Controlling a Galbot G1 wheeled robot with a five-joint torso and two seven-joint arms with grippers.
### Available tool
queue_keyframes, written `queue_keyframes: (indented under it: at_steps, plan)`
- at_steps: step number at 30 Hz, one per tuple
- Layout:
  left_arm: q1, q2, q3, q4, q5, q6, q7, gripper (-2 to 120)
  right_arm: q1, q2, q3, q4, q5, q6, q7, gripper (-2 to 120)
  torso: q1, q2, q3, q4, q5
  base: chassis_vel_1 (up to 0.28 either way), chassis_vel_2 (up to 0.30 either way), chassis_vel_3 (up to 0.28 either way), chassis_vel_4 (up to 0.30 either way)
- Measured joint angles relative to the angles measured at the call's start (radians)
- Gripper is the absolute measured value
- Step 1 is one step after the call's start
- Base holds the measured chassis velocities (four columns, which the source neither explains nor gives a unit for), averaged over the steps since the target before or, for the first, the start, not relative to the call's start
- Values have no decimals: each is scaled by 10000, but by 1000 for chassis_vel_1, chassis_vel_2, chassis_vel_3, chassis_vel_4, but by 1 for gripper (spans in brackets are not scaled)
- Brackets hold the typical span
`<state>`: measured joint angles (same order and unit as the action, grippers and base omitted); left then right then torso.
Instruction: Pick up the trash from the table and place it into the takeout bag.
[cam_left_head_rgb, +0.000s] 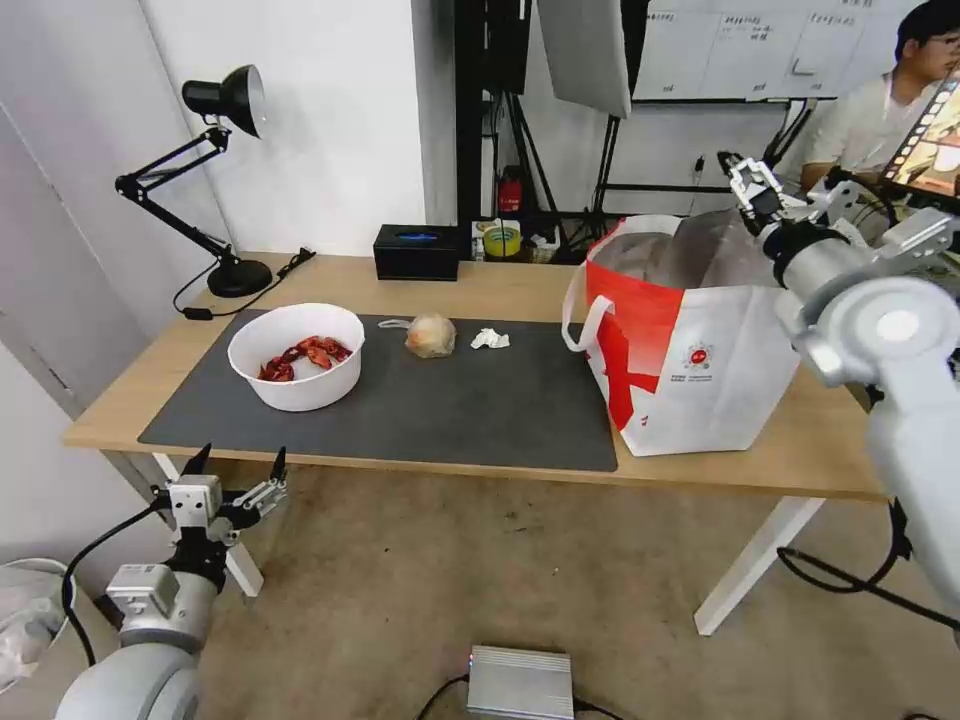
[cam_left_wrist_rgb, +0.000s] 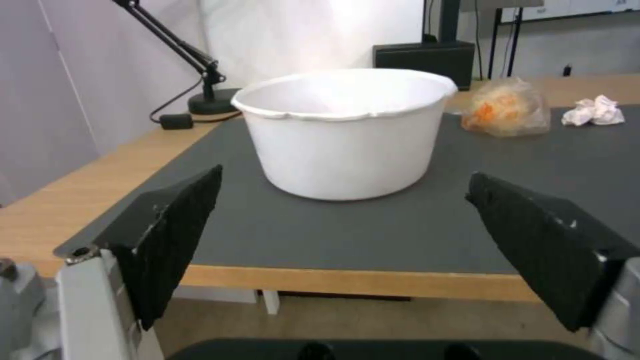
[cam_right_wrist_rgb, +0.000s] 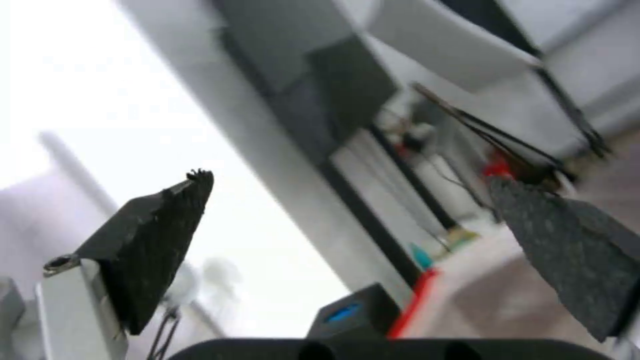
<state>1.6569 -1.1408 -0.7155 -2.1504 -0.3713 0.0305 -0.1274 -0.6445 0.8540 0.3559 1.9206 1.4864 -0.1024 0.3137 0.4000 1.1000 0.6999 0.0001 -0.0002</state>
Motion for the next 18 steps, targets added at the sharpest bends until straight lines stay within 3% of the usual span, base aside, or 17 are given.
queue_keyframes:
  at_steps: [1, 4, 9, 18]
  plan:
    - [0, 0, 0, 0, 0, 0, 0, 100, 0, 0, 0, 0, 0, 0, 0, 100, 0, 0, 0, 0, 0, 0, 0, 0, 0]
    - [26, -23, -96, 18, -9, -40, 3, 100, -908, -117, -270, 527, -1386, 696, -1563, 100, 0, 0, 0, -1, 4, 0, 0, 0, 0]
    - [101, -50, -202, 23, -10, -96, 5, 100, -1979, -138, -339, 1332, -2666, 1378, -2589, 100, -1, 0, 0, -1, 2, 0, 0, 0, 0]
    - [148, -160, -222, -27, -12, -183, 15, 100, -4020, 67, -379, 2284, -4611, 2118, -3357, 100, -1, 1, -1, -1, 1, 0, 0, 0, 0]
